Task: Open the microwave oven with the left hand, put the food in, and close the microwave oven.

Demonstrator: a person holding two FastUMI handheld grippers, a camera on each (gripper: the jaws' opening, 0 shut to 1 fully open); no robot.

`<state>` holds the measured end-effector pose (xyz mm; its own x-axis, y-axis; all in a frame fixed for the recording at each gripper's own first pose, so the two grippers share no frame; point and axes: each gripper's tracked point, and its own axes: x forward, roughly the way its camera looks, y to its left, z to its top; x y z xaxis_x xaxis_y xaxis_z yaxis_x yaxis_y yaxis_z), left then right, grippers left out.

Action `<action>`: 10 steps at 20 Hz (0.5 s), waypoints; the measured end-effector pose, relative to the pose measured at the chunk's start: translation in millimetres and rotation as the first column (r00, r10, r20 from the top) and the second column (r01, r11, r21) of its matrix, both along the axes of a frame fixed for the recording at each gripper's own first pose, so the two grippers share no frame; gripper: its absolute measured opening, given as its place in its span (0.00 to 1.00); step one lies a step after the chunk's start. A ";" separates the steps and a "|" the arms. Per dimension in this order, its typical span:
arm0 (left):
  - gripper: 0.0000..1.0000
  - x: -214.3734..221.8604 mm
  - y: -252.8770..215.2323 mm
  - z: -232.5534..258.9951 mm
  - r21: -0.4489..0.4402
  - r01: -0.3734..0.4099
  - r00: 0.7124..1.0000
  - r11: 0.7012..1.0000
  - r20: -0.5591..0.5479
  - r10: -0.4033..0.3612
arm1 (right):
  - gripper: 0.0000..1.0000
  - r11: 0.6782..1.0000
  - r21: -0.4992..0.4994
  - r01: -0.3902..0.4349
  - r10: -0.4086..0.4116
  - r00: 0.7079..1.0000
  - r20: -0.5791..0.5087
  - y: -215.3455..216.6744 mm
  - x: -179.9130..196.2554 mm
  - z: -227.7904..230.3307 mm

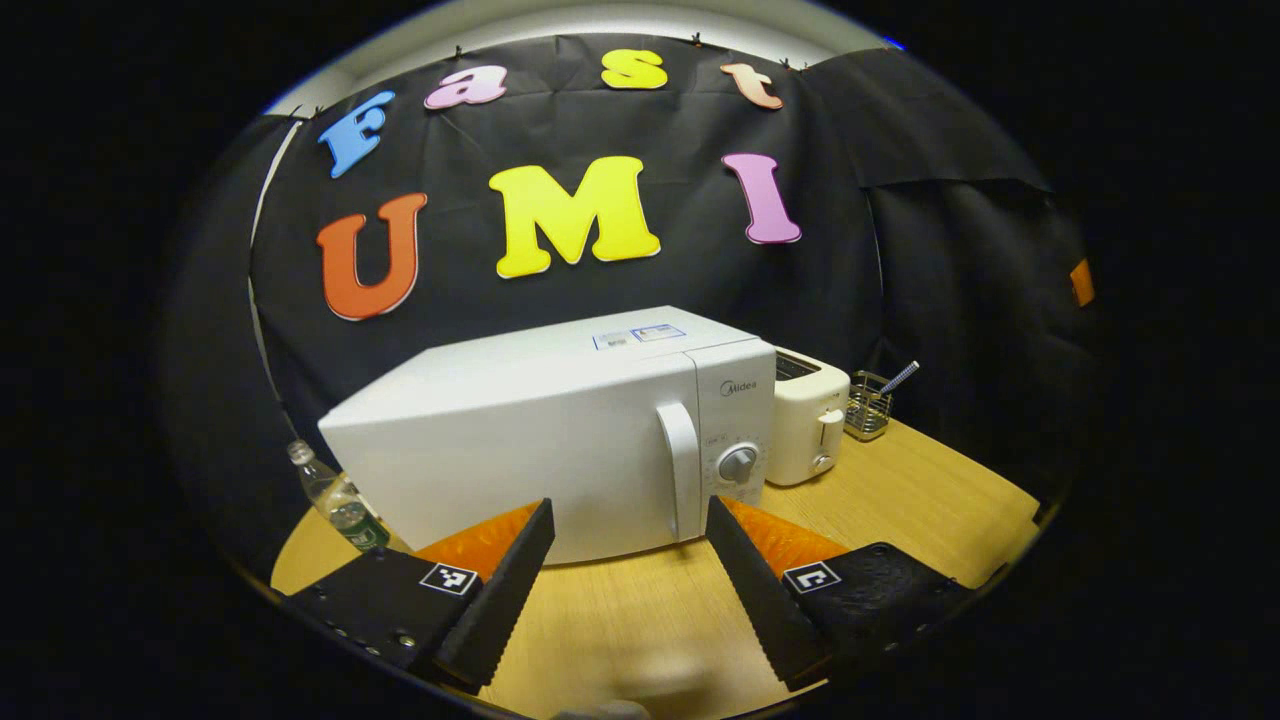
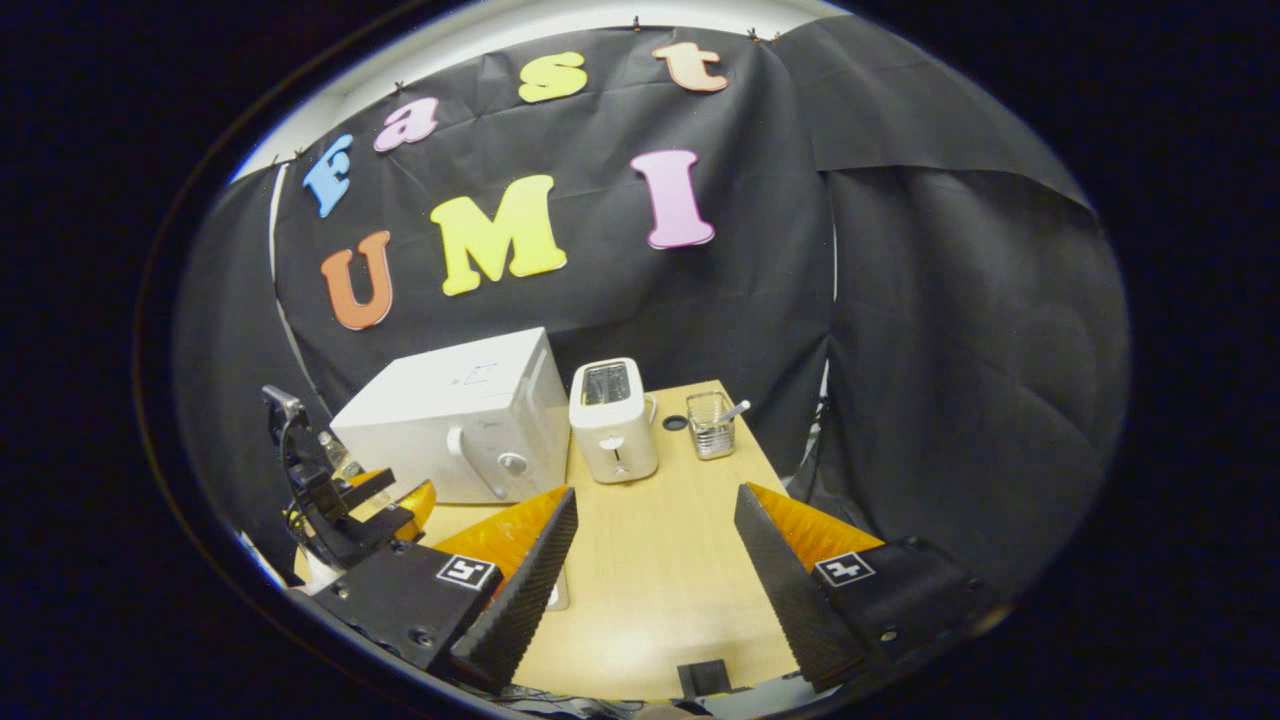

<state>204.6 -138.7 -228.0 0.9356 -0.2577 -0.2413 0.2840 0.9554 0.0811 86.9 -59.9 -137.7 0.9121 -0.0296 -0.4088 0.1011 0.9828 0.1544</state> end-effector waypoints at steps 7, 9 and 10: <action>0.95 -71.5 32.0 66.2 -0.056 -0.063 0.997 0.996 0.038 0.065 | 1.00 0.997 -0.031 -0.069 0.070 0.997 0.022 41.9 -16.9 1.9; 0.95 -93.6 40.9 86.9 -0.092 -0.059 0.997 0.994 0.041 0.063 | 0.91 0.995 -0.039 -0.088 0.089 0.996 0.030 55.2 -20.8 2.7; 0.95 -103.1 43.2 94.2 -0.106 -0.046 0.998 0.993 0.036 0.050 | 0.91 0.994 -0.047 -0.096 0.098 0.994 0.037 61.9 -21.8 4.5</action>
